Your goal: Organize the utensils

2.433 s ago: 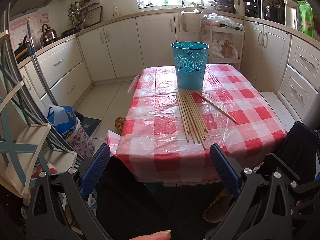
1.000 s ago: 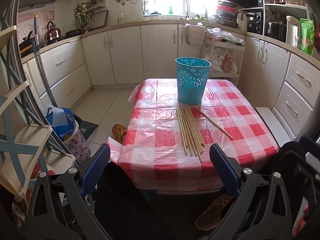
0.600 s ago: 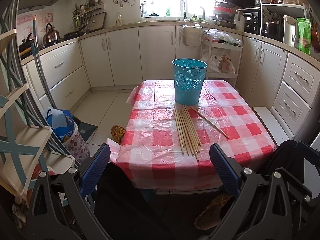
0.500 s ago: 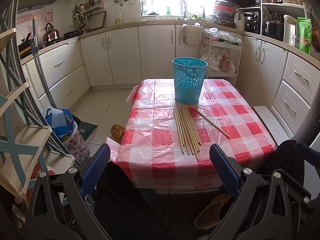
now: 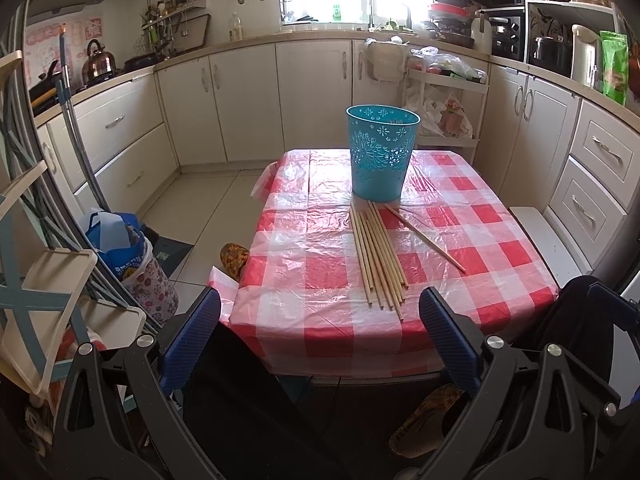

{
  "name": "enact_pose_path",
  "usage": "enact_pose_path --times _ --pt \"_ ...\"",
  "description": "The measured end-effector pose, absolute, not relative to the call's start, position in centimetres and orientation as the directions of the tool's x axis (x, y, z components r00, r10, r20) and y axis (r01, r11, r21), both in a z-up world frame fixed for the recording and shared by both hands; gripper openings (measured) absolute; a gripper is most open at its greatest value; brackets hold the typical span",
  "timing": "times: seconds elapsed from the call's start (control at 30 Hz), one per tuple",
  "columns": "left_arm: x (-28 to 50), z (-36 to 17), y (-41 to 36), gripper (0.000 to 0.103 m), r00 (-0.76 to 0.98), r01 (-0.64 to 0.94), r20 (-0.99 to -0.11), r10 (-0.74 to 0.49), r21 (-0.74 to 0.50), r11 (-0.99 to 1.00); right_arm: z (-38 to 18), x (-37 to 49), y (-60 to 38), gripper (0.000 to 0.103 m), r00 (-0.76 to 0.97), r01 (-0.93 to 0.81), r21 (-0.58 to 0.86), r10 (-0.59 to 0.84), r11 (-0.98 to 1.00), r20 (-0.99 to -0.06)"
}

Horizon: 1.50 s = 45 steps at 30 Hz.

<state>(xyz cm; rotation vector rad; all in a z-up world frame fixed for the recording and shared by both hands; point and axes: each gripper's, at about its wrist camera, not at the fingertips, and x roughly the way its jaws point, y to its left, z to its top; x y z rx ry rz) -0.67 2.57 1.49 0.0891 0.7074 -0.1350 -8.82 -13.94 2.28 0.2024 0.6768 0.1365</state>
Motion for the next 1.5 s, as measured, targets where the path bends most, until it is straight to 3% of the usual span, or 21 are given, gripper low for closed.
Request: enact_pose_path --times 0.27,0.73,0.8,1.1,1.3,1.43,1.5 --pt "3.1 -0.5 2.3 0.095 0.717 0.151 -0.692 -0.082 0.039 0.988 0.3 -5.4 -15.0 0.096 0.764 -0.063 0.188 0.169 0.980 -0.622" --pt "12.1 -5.1 0.3 0.095 0.651 0.150 -0.757 -0.054 0.059 0.987 -5.9 8.7 -17.4 0.091 0.660 -0.153 0.109 0.184 0.982 -0.728" --pt "13.2 -5.7 -0.1 0.095 0.644 0.153 -0.763 -0.053 0.060 0.986 -6.8 10.7 -17.4 0.078 0.636 -0.171 0.110 0.196 0.979 -0.747" --pt "18.7 -8.8 -1.4 0.095 0.590 0.177 -0.802 -0.089 0.021 0.984 -10.9 18.0 -17.8 0.047 0.525 -0.222 0.157 0.254 0.962 -0.813" --pt "22.3 -10.1 -3.2 0.095 0.578 0.200 -0.808 -0.119 -0.001 0.980 -13.1 20.9 -18.3 0.034 0.482 -0.219 0.175 0.262 0.960 -0.836" --pt "24.5 -11.4 -4.6 0.084 0.553 0.222 -0.821 -0.142 -0.019 0.975 -13.5 21.8 -18.8 0.021 0.479 -0.216 0.176 0.261 0.960 -0.838" --pt "25.3 -12.0 -5.1 0.077 0.541 0.228 -0.829 -0.143 -0.019 0.973 -13.5 21.8 -19.1 0.009 0.480 -0.209 0.158 0.243 0.965 -0.843"
